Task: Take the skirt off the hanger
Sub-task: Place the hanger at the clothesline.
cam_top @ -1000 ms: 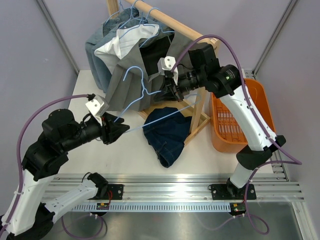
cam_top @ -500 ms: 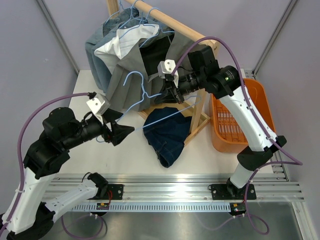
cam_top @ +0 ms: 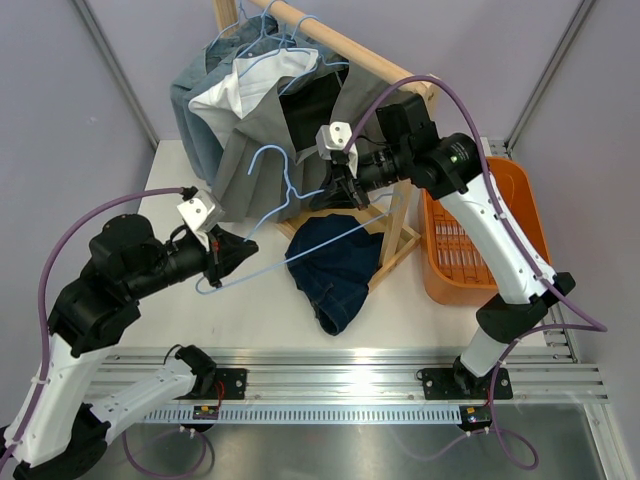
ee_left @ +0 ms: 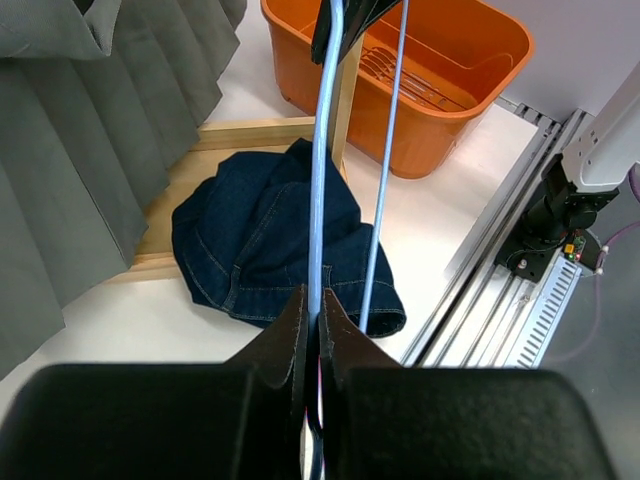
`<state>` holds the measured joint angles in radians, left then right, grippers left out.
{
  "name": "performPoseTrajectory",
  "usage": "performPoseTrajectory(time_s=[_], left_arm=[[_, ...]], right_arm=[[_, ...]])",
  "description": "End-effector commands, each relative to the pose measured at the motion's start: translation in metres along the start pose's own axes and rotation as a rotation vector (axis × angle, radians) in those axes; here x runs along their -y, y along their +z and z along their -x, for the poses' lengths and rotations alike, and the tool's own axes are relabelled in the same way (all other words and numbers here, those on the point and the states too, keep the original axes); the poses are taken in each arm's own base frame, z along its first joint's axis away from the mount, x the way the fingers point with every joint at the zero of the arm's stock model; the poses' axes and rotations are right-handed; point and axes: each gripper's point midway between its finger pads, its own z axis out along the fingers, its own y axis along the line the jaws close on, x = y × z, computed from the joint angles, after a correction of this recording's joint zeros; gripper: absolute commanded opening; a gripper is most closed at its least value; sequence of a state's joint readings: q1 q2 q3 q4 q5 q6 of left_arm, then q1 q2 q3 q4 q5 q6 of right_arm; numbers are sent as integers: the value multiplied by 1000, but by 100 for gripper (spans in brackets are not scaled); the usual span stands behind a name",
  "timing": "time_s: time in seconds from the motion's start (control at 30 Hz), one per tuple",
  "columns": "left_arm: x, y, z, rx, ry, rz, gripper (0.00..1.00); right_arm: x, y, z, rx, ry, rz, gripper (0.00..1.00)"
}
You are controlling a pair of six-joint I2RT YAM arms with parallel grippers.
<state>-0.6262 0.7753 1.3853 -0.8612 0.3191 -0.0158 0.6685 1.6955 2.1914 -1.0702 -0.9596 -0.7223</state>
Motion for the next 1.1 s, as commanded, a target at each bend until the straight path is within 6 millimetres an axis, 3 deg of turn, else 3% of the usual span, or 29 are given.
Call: performPoseTrajectory(time_s=[0.0,0.13,0.17,0.23,0.27,0.37,0.6,0.83,0.97,1.07], left_arm=[[4,-2,15,39,22,-18,0],[7,-2,15,38,13,-34,0],[7,-3,14,35,9,-32,0],[5,-4,12,27,2,-19,0],[5,-5,12,30,2,-16,0],[2,-9,6,14,-2,9,0],[-13,-13,-15,-53,-5,93,0],[-31,-3,-23,-129,46,157,0],[-49,11,-18,-163,84,214,0],[-62,29,-1,-143,119,246,0]], right_arm=[[-8,-7,13,27,-44,-7,0],[-5,-6,14,35,-38,-22,13],[-3,-5,12,31,-30,-27,25],[1,-4,11,30,-23,-46,35],[4,-4,10,24,-20,-61,47],[11,-6,12,26,-15,-98,67],[21,-25,45,86,-64,-177,83],[16,-64,89,163,-164,-258,85],[7,-88,113,203,-211,-325,86],[14,-105,117,208,-201,-407,86]])
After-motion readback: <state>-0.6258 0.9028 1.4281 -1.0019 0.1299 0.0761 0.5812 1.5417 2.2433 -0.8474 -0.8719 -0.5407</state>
